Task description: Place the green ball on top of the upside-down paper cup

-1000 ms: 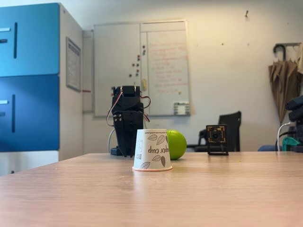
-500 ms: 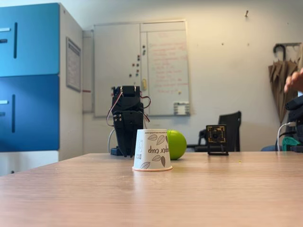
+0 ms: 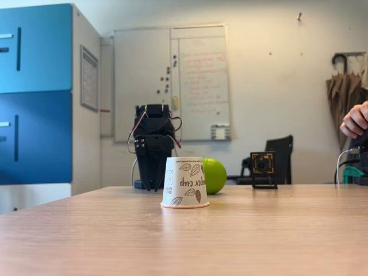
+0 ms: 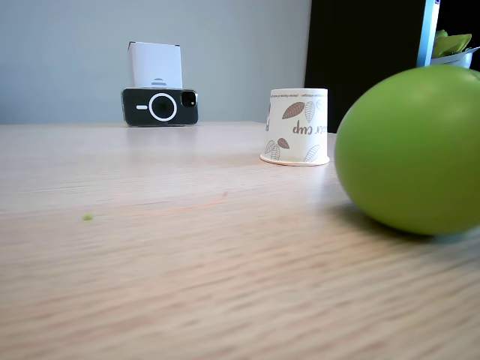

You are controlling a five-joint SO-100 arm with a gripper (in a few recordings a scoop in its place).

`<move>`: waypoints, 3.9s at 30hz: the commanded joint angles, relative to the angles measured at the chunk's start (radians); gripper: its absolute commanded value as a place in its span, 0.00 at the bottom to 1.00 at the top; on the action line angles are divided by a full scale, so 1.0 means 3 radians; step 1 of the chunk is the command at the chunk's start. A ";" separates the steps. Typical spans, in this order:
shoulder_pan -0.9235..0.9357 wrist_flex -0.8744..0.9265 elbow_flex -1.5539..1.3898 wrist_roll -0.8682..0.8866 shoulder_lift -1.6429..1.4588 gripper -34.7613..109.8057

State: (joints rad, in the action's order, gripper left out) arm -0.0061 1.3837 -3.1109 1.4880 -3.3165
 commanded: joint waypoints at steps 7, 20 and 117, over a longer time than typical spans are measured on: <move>-0.0322 0.0036 0.0271 -0.0046 0.0363 0.24; -0.0552 0.0772 0.2444 -0.0051 0.1652 0.25; -0.2751 -0.1038 0.2792 0.1657 0.4791 0.44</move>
State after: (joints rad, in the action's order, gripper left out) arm -0.8360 1.0815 -2.2718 1.9834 -1.8469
